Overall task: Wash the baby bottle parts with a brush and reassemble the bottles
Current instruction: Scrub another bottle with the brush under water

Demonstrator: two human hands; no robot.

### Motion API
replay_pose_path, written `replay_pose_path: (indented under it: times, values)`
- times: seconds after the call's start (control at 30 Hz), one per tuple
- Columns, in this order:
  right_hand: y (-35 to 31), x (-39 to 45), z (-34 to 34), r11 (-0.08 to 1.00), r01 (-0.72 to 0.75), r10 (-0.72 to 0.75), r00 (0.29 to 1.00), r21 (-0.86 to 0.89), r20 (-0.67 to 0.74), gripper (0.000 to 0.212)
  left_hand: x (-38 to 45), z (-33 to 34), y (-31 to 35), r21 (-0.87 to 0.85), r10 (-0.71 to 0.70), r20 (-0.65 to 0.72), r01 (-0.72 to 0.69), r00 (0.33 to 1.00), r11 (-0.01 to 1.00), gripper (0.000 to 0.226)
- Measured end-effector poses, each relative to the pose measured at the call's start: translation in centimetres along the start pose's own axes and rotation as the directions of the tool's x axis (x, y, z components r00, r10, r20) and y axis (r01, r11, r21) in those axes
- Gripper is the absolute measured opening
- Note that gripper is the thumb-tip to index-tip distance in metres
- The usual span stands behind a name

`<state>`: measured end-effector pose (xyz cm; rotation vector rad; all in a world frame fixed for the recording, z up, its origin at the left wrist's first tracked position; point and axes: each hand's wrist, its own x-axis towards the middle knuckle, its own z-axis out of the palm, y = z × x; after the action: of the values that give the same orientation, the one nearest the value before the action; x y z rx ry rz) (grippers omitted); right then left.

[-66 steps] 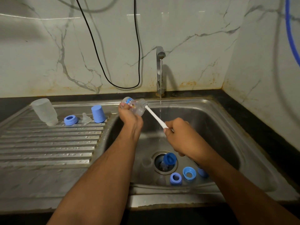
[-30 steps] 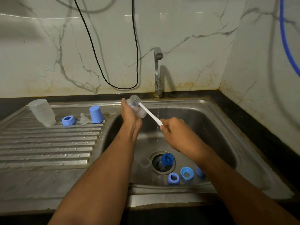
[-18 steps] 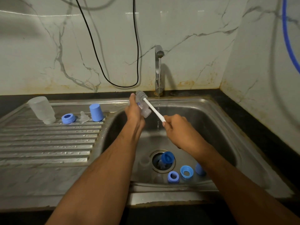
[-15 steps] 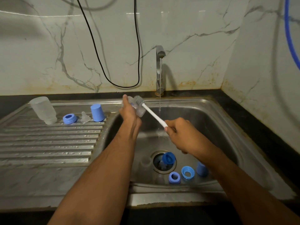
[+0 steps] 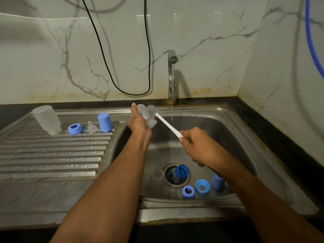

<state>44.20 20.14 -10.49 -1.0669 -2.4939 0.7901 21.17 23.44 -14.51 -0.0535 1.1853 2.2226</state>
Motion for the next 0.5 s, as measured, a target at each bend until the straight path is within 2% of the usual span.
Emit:
replay_pose_path:
  times: [0.13,0.23,0.37,0.5]
  values:
    - [-0.8,0.8,0.6,1.000,0.023,-0.023,0.997,-0.002,-0.069,0.024,-0.8,0.3,-0.7,-0.017,0.039,0.019,-0.038,0.999,0.999,0.048]
    - [-1.4,1.4,1.3,0.997,0.020,-0.027,0.995,-0.071,-0.099,0.026,-1.3,1.0,-1.0,0.013,0.032,-0.002,-0.032,0.999,0.999,0.046]
    - [-1.5,1.3,1.6,0.996,0.021,-0.028,0.996,-0.087,-0.084,0.027,-1.6,1.0,-0.7,0.040,0.013,-0.033,-0.011,0.999,0.999,0.040]
    - [-1.2,0.7,1.1,0.999,0.025,-0.027,0.998,-0.041,-0.052,0.027,-1.7,1.0,-0.6,0.087,0.024,0.018,-0.026,1.000,0.996,0.048]
